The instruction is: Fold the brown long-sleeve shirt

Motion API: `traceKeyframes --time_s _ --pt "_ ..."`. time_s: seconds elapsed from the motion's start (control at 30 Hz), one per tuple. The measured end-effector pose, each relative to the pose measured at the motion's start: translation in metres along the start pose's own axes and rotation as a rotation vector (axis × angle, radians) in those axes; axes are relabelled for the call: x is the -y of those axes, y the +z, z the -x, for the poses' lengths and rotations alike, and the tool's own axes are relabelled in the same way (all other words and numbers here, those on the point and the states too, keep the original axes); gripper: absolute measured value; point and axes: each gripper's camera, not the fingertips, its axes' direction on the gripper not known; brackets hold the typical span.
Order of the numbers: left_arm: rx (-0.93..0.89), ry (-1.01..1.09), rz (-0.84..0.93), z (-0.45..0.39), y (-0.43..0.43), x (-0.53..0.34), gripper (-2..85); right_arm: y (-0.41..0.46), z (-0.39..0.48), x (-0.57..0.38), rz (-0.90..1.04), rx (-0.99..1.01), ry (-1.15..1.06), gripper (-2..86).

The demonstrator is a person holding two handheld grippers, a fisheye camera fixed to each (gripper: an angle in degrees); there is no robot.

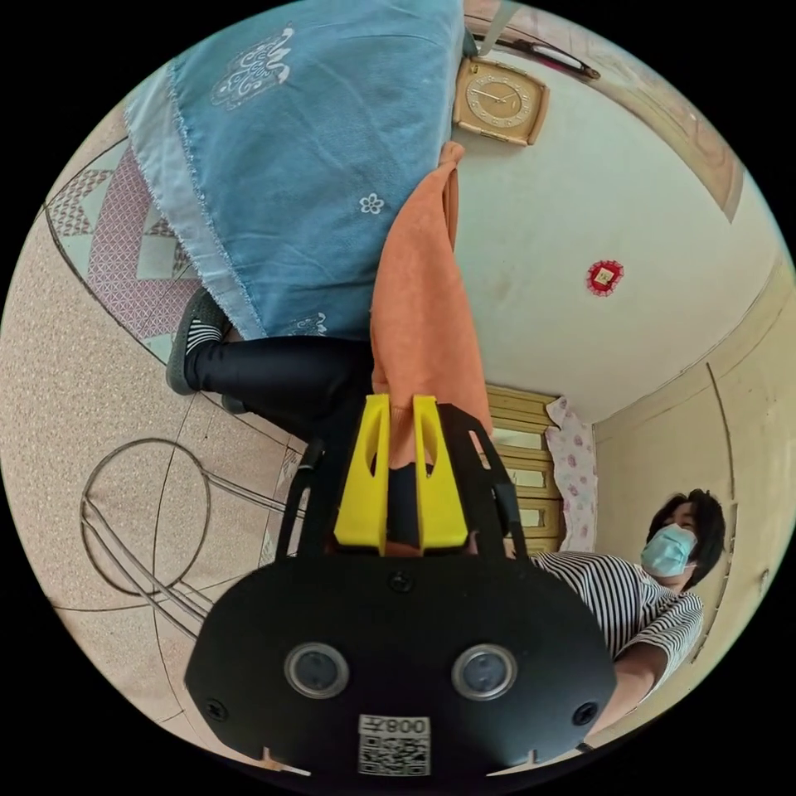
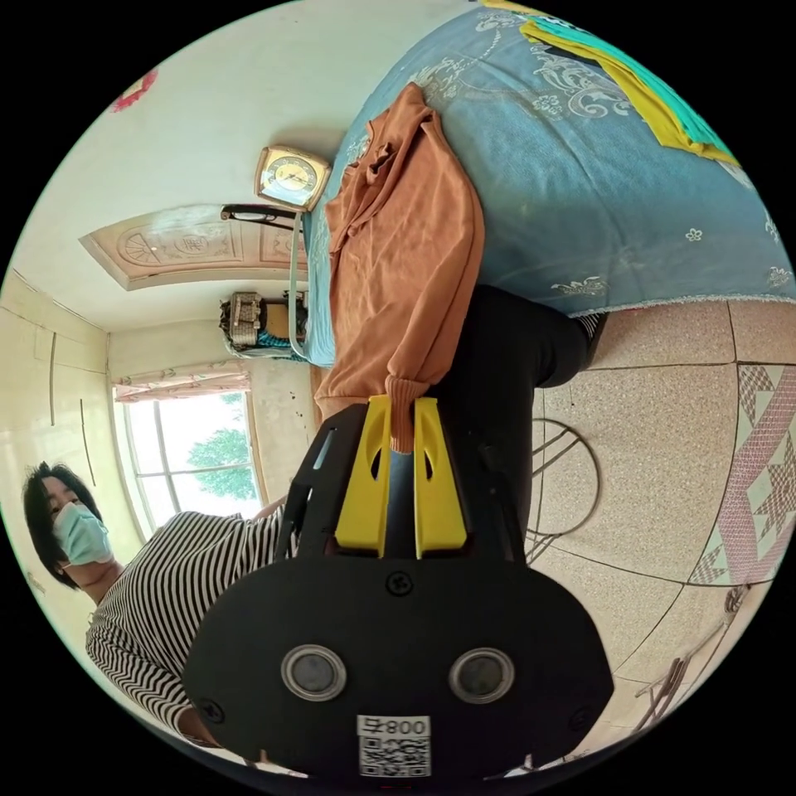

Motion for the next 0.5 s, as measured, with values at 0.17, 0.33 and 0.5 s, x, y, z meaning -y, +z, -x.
traceKeyframes --time_s 0.17,0.33,0.5 --pt "-0.092 0.093 -0.079 -0.037 -0.034 -0.031 3.7 -0.031 0.006 -0.016 -0.048 0.069 -0.058 3.0" --pt "-0.129 0.195 -0.123 -0.084 -0.058 -0.050 3.4 -0.062 0.016 -0.031 -0.106 0.152 -0.134 1.2" --pt "-0.175 0.316 -0.088 -0.138 -0.052 -0.060 3.4 -0.091 0.029 -0.047 -0.168 0.194 -0.209 1.3"
